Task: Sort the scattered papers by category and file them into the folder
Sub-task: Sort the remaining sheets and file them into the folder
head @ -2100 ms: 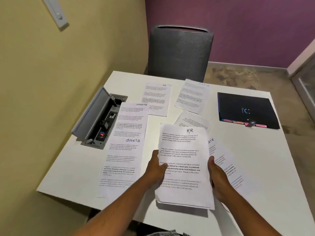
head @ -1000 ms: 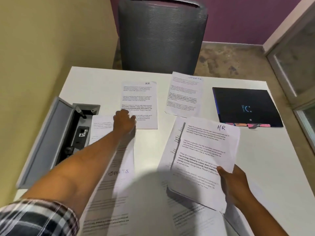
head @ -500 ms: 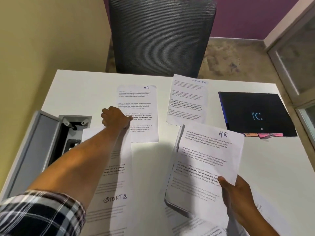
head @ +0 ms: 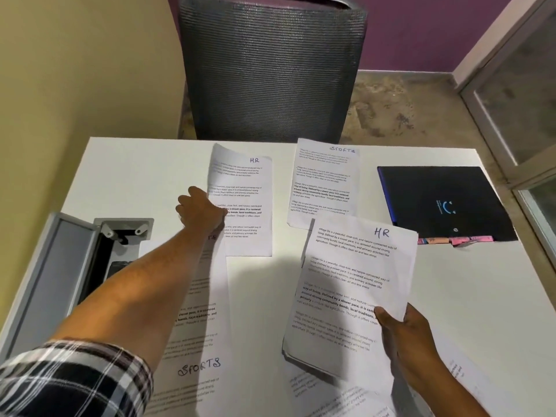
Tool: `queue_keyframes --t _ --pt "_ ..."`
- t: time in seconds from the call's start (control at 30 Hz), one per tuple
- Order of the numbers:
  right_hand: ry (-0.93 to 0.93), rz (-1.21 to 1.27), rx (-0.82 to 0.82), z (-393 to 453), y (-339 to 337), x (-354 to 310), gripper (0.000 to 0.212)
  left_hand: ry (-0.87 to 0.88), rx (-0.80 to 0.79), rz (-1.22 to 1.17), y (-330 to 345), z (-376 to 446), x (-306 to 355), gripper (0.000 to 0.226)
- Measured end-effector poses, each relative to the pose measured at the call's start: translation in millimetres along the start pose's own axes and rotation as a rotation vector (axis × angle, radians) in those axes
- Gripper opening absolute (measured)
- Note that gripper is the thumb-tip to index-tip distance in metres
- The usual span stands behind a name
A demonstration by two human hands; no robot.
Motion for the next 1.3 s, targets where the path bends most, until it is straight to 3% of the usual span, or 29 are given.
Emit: queue_keyframes --t 0.13,0.23,0.3,0.4,0.47,0.57,0.83,0.93,1.07,1.2,1.3 --pt "-0.039 0.046 0.049 -6.8 -6.6 -0.3 0.028 -0.044 0.001 0.074 -4.6 -8.5 5.7 0.085" --pt "-0.084 0.137 0.029 -16.0 -5.1 -1.3 0.038 -0.056 -0.006 0.017 -6.2 -4.3 7.3 0.065" --pt "-0.073 0.144 0.036 -19.8 -6.8 3.8 0.068 -0.026 0.019 -0.074 -11.2 -2.6 11.3 0.044" --pt "-0.033 0.214 0.042 -21.2 -12.6 19.0 0.061 0.052 0.055 -0.229 -20.1 -8.1 30.6 0.030" --pt "-0.044 0.187 0.063 -18.7 -18.2 31.6 0.082 0.098 0.065 -0.270 -26.3 -12.2 48.3 0.026" --pt "-0.003 0.230 0.075 -16.1 -17.2 40.6 0.034 0.219 0.087 -0.271 -42.9 -20.5 81.1 0.028" --pt "-0.022 0.102 0.099 -7.6 -31.4 33.4 0.025 0.344 0.117 -0.577 -106.4 -70.4 124.8 0.032" --pt "-0.064 0.108 0.089 -12.2 -38.9 23.9 0.019 0.302 0.022 -0.712 -107.0 -111.4 109.2 0.034" --pt "-0.069 0.157 0.046 -16.6 -42.5 19.1 0.041 0.192 -0.146 -0.816 -77.5 -187.5 70.4 0.033" --pt "-0.067 0.177 -0.019 -31.9 -53.7 14.8 0.037 0.163 -0.304 -0.753 -35.7 -276.9 41.6 0.025" --pt "-0.064 0.176 -0.095 -44.4 -62.8 13.4 0.032 0.217 -0.331 -0.584 -5.9 -332.1 23.3 0.033"
Point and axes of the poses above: each hand's wrist, its own z-axis towards the middle knuckle, its own y-axis out of the palm, x = y × z, the point moved 10 cm from there along z, towards the middle knuckle, and after that the axes turned 4 degrees about -z, right-handed, at the moved point
